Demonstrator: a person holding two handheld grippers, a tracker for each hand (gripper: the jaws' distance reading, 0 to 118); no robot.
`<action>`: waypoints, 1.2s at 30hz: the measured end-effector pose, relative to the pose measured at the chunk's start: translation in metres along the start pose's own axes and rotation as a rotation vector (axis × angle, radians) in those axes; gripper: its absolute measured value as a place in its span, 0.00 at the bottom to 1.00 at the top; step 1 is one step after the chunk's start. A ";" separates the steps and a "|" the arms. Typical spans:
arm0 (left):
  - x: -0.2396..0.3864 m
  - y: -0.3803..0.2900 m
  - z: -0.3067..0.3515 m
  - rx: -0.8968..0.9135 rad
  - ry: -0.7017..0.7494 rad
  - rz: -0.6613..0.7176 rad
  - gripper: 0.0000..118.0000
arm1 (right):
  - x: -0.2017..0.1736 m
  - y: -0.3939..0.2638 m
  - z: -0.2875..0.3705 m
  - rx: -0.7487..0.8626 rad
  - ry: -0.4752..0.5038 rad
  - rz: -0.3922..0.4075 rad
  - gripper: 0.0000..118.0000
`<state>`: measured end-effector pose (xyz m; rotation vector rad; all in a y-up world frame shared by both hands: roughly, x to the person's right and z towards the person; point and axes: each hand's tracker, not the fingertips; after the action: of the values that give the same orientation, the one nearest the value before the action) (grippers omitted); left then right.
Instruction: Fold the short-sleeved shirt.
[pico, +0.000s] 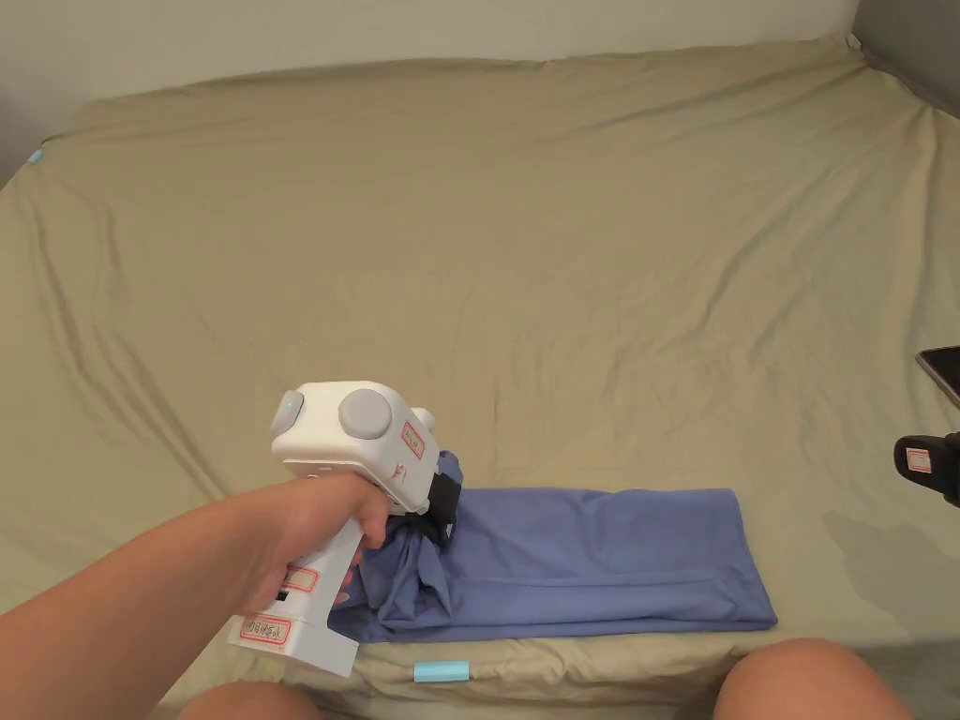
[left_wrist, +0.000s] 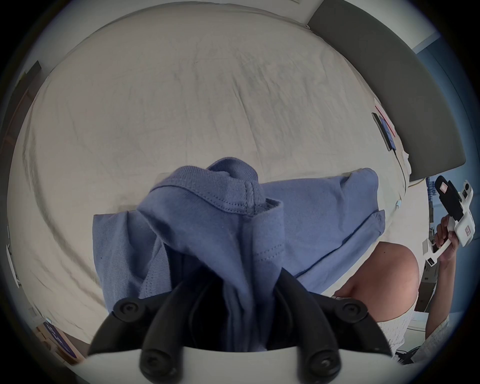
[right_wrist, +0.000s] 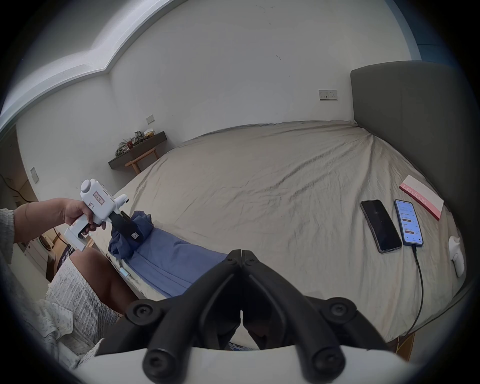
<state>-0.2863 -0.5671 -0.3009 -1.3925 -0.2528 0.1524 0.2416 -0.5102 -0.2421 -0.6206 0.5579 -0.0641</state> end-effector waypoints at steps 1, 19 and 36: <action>0.001 -0.001 0.002 0.005 -0.006 -0.007 0.18 | 0.001 0.000 0.000 0.001 0.000 0.000 0.00; -0.055 -0.023 0.100 0.196 -0.393 -0.014 0.15 | 0.008 0.008 0.013 0.028 0.000 -0.004 0.00; -0.132 -0.038 0.016 -0.026 -0.535 0.184 0.00 | 0.017 0.003 -0.019 -0.012 0.002 -0.015 0.00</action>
<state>-0.4199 -0.5918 -0.2720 -1.3799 -0.5701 0.6799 0.2466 -0.5215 -0.2646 -0.6359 0.5564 -0.0754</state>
